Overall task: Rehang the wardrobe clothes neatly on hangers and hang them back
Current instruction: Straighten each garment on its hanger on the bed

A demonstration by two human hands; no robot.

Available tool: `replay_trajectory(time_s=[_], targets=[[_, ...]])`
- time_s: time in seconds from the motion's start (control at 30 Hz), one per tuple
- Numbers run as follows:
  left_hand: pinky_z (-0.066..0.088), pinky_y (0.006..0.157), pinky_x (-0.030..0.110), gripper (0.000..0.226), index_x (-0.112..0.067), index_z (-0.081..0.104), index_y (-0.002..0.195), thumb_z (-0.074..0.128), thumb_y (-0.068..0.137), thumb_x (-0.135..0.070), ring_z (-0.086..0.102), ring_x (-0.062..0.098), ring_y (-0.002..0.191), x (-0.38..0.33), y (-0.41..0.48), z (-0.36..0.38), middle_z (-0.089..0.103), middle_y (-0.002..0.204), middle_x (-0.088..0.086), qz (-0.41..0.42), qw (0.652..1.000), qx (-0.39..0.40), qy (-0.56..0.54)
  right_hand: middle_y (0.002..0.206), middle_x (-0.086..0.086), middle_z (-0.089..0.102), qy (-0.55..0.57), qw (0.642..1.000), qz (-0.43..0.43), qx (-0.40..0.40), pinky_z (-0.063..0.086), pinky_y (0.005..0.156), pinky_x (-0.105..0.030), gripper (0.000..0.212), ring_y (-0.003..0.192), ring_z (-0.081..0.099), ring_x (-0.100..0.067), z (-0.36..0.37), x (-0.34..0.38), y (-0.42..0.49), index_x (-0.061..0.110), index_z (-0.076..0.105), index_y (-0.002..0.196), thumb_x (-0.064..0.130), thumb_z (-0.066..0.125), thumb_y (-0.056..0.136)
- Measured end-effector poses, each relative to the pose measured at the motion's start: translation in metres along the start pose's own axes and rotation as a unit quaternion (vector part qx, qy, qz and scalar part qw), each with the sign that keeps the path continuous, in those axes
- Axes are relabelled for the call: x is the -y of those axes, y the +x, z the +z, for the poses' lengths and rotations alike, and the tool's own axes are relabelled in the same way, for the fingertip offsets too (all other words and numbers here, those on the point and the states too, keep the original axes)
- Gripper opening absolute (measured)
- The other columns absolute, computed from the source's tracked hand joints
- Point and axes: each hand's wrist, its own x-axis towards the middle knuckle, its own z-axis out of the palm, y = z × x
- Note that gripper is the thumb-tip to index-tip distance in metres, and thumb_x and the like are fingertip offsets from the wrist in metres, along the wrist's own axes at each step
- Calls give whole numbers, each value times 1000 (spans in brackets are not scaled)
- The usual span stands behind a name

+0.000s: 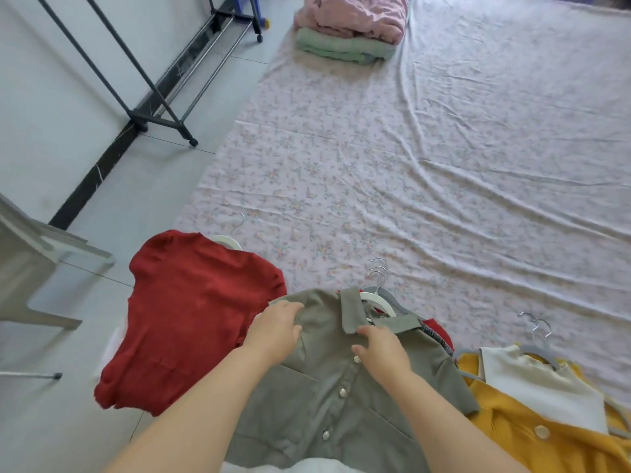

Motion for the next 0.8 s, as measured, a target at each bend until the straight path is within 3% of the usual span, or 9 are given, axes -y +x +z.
replay_trajectory(time_s=[0.3, 0.6, 0.8], targets=[[37, 97, 34, 44, -23, 43, 133, 51, 90, -25, 45, 22, 121, 67, -29, -41, 47, 132, 2, 1, 1000, -18, -3, 127, -5, 48, -22, 1000, -13, -11, 40, 94, -30, 44, 118, 48, -21, 16, 73, -7, 20, 48, 131, 30, 57, 90], [34, 101, 35, 46, -22, 38, 137, 48, 92, -27, 45, 22, 122, 193, -12, -82, 44, 135, 1, 45, 999, 9, 10, 129, -4, 48, -38, 998, 31, -32, 40, 93, -29, 42, 117, 50, -19, 71, 178, 12, 21, 50, 130, 30, 56, 89], [36, 99, 35, 45, -23, 39, 136, 49, 92, -27, 47, 22, 120, 283, 17, -110, 47, 133, 0, 33, 999, 4, 4, 126, -2, 51, -31, 999, 12, -30, 39, 95, -25, 43, 114, 52, -16, 115, 258, 46, 20, 52, 130, 28, 59, 89]])
